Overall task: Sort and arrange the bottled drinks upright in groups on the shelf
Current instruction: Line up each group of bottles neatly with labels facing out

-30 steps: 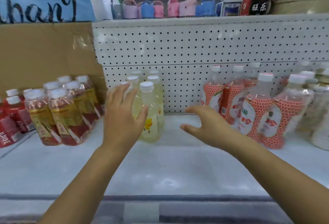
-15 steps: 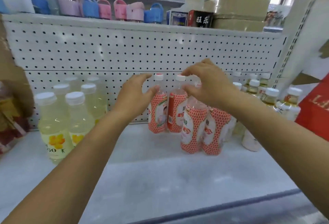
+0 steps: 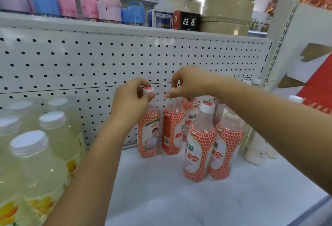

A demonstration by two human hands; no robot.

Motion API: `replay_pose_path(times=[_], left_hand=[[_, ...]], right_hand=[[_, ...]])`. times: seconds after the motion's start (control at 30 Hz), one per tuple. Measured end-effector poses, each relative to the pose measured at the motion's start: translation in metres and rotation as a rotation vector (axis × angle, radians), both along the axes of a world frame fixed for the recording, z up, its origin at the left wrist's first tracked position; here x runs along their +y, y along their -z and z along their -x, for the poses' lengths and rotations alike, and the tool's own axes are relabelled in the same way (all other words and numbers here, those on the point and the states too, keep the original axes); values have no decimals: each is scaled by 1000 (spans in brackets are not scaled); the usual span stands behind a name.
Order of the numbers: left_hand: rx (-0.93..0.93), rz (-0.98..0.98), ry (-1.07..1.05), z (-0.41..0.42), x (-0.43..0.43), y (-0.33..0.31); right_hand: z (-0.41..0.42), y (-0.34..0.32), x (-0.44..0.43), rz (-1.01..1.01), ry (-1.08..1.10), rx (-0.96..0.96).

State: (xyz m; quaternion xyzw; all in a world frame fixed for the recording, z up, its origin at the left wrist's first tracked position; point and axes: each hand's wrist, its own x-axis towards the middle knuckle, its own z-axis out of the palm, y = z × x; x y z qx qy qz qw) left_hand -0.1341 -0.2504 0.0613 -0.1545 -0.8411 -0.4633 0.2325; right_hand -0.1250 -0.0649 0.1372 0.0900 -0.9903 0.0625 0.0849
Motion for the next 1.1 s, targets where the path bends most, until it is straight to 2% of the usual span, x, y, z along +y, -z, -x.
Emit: replay_pose_path(times=[0.27,0.43,0.63,0.83,0.93,1.1], left_hand=[[-70,-28,137,18,-11,2],[-120,-13,216,17,-18,0],[-18,-55,112,12,-11,4],[-208,-57,370,14,-24,-2],[-206,-54,348,15,-20,1],[-120,-51,264,18,-11,5]], right_hand=[[9,-2,2,-31,8,-29],[8,-3,3,52,3,-86],[9,-5,3,35,-15,-110],[6,-8,7,87,-32,-163],[3,-18,13,54,-53,-244],[6,-14,15,14,-120,-187]])
